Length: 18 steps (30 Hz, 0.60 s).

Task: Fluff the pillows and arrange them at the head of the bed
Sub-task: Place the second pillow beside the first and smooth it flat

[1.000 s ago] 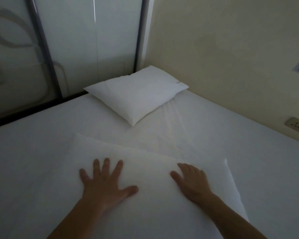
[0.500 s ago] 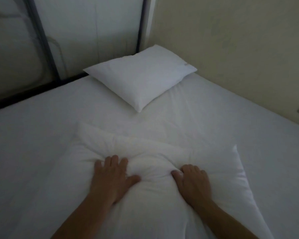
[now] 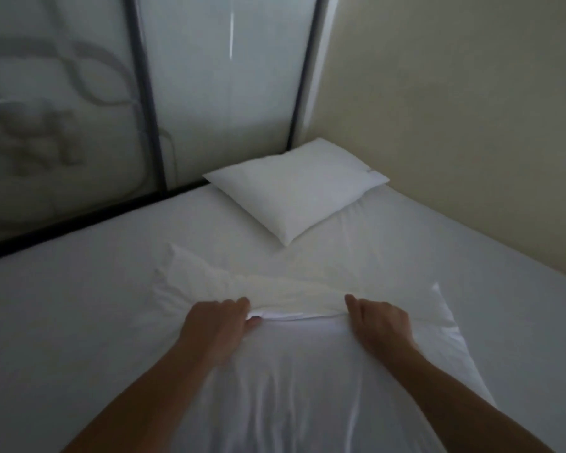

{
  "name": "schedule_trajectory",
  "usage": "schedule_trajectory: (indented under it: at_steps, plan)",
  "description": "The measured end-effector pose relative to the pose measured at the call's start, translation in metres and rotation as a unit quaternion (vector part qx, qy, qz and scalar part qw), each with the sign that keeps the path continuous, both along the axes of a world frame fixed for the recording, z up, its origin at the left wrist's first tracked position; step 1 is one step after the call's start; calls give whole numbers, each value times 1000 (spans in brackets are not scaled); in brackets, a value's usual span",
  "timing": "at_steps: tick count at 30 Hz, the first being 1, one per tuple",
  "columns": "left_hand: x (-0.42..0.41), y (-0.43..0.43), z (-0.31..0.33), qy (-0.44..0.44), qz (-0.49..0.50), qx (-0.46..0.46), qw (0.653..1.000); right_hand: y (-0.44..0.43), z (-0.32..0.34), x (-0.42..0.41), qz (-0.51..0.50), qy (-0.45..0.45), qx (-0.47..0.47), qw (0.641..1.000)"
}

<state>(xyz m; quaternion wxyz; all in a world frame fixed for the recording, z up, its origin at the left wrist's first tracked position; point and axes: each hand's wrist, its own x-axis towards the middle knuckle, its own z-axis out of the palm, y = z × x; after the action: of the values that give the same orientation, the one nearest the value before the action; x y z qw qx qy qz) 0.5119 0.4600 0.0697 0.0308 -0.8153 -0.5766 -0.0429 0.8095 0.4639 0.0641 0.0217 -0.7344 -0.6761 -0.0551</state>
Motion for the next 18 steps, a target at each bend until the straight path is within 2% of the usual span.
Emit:
schedule_trajectory:
  at_steps: [3, 9, 14, 16, 18]
  plan:
    - [-39, 15, 30, -1, 20, 71, 997, 46, 33, -36, 61, -21, 53, 997]
    - [-139, 69, 59, -58, 144, 93, 984, 167, 80, -152, 214, -10, 115, 970]
    - [-234, 99, 42, -57, 254, 76, 963, 260, 76, -279, 308, 21, 86, 947]
    - [-262, 103, 21, -20, 303, 59, 951, 285, 51, -325, 324, 21, 56, 944]
    - [-276, 106, -8, -15, 355, -2, 935, 296, 4, -362, 329, -1, -13, 944]
